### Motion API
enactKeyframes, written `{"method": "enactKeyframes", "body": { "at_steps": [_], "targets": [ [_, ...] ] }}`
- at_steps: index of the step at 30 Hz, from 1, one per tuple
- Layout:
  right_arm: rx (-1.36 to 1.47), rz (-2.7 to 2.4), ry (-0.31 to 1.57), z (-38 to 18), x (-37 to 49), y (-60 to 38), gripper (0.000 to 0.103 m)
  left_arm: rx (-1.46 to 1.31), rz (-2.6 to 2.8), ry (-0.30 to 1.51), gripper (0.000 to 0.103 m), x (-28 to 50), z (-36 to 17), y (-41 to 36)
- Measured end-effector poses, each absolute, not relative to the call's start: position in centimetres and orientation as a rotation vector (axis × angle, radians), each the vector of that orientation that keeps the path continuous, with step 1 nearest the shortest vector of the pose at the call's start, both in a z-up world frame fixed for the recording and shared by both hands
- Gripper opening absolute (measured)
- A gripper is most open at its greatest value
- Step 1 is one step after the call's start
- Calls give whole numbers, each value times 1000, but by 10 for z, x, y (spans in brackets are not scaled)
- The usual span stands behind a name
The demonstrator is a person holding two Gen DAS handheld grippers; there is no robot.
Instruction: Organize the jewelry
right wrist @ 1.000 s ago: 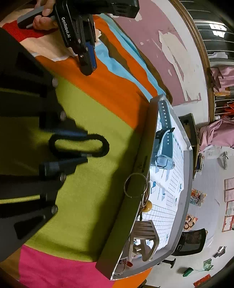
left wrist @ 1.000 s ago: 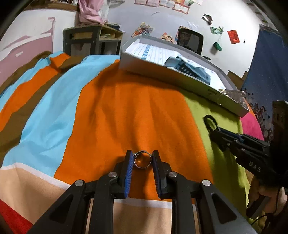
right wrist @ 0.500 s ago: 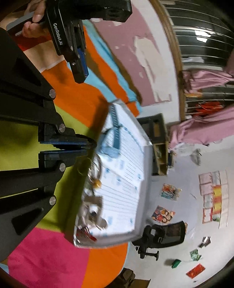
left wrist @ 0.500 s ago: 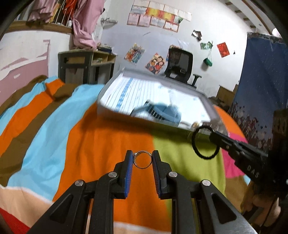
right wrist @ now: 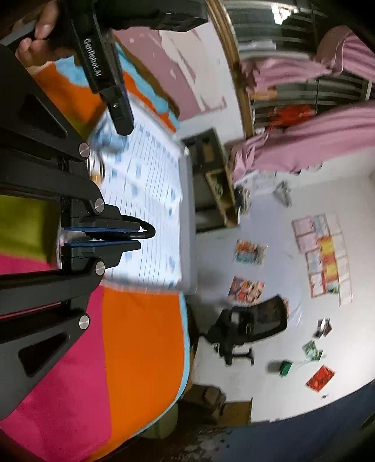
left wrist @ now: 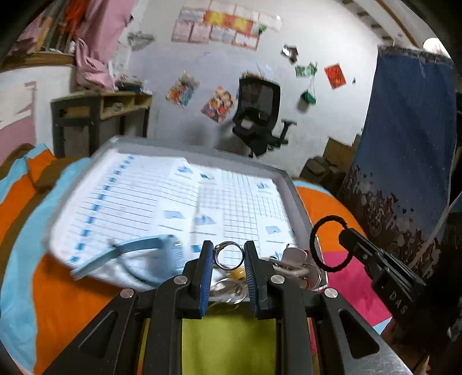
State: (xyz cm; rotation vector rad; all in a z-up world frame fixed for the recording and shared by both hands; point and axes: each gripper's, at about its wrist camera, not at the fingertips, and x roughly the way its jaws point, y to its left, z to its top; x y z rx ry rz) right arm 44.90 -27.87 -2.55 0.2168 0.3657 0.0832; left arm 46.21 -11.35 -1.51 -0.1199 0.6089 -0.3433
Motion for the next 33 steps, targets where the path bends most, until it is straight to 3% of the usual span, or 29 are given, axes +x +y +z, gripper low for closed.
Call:
{"method": "enactKeyframes", "body": {
  "at_steps": [17, 19, 21, 22, 23, 25, 27, 30, 33],
  "targets": [
    [239, 68, 482, -61, 467, -291, 6, -90, -236, 758, 21, 492, -44, -138],
    [243, 67, 478, -60, 466, -292, 14, -94, -232, 755, 22, 489, -43, -139],
    [246, 66, 466, -57, 461, -295, 26, -107, -228, 748, 29, 485, -42, -139],
    [248, 66, 454, -55, 459, -296, 33, -116, -223, 742, 38, 483, -40, -138],
    [248, 65, 446, -53, 457, -297, 34, -123, -220, 736, 50, 482, -38, -138],
    [240, 61, 428, -48, 454, -298, 34, -148, -207, 703, 62, 476, -32, -133],
    [233, 53, 409, -42, 450, -300, 34, -158, -198, 668, 63, 469, -23, -131],
    [231, 29, 357, -29, 438, -304, 50, -144, -173, 627, 71, 456, -8, -129],
    [230, 26, 290, -13, 424, -303, 64, -140, -128, 503, 90, 429, 16, -119]
  ]
}}
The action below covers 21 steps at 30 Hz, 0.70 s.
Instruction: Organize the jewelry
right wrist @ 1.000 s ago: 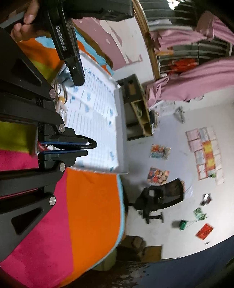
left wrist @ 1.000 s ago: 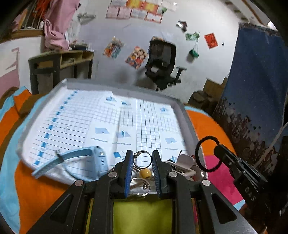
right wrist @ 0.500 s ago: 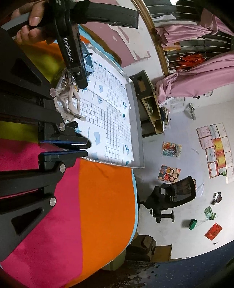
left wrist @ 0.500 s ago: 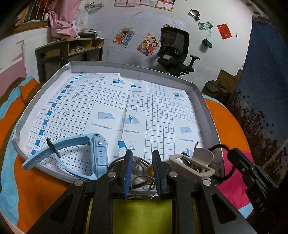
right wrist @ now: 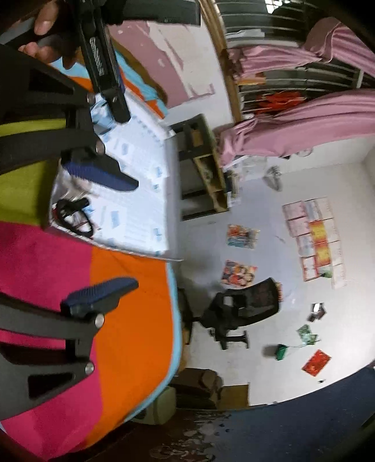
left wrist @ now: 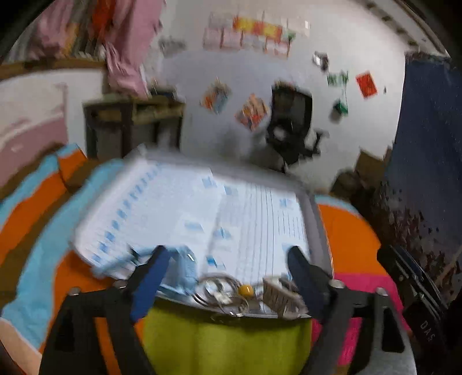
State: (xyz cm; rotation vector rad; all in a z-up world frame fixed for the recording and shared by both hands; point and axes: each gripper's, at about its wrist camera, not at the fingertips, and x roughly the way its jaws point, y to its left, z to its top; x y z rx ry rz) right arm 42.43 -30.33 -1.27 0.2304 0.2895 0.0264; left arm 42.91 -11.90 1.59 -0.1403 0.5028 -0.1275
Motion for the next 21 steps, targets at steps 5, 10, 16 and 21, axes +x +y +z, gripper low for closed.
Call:
{"method": "enactKeyframes", "body": {
  "at_steps": [5, 10, 16, 21],
  "targets": [
    [219, 37, 167, 22, 394, -295, 94, -153, -60, 329, 103, 377, 58, -96],
    [194, 18, 65, 55, 352, -276, 102, -162, 3, 261, 103, 331, 84, -74],
    [173, 37, -32, 90, 294, -257, 102, -153, 33, 199, 103, 279, 104, -56],
    [158, 61, -101, 113, 245, -245, 102, -138, 55, 149, 103, 231, 116, -44]
  ]
}}
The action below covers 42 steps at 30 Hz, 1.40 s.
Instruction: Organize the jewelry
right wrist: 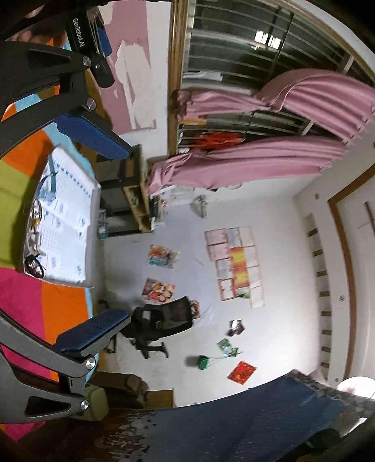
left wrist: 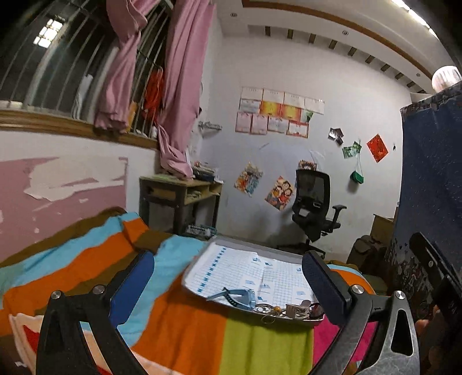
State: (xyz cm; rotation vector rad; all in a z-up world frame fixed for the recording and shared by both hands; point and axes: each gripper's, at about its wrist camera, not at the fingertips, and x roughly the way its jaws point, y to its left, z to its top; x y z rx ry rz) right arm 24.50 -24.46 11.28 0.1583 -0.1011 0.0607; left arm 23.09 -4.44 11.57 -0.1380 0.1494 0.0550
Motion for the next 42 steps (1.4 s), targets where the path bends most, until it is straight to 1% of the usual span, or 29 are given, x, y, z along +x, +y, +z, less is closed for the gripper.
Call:
{"method": "enactKeyframes", "body": {
  "at_steps": [10, 18, 23, 32, 42],
  "targets": [
    [190, -4, -205, 115, 144, -229, 102, -76, 70, 56, 103, 143, 128, -38],
    [143, -70, -251, 103, 64, -221, 102, -74, 63, 35, 103, 93, 119, -32],
    [136, -93, -214, 90, 28, -221, 102, -81, 71, 46, 103, 64, 103, -28],
    [117, -92, -118, 66, -3, -217, 102, -74, 88, 82, 103, 16, 71, -13],
    [92, -55, 4, 48, -19, -208, 102, -45, 63, 173, 103, -4, 37, -5]
  ]
}}
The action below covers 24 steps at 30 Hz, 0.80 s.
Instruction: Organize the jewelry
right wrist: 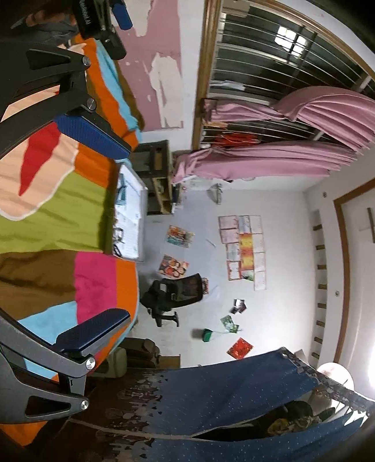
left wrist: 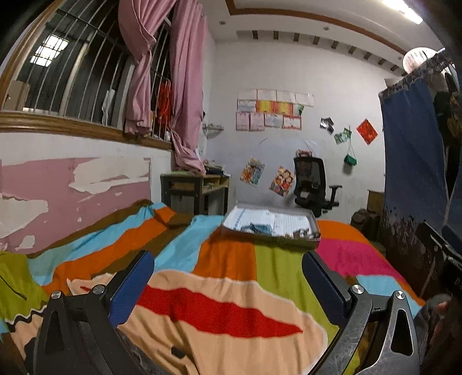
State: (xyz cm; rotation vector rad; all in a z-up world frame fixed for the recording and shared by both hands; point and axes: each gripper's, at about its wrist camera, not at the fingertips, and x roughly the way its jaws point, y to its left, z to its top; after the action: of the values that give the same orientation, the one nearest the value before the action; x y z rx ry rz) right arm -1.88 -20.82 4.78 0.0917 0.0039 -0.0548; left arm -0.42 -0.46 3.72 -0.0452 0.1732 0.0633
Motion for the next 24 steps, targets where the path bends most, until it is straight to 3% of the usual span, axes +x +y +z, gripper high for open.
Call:
{"method": "enactKeyframes", "body": {
  "at_steps": [24],
  "targets": [
    [50, -27, 214, 12, 9, -192, 102, -76, 96, 297, 103, 7, 18, -5]
  ]
}}
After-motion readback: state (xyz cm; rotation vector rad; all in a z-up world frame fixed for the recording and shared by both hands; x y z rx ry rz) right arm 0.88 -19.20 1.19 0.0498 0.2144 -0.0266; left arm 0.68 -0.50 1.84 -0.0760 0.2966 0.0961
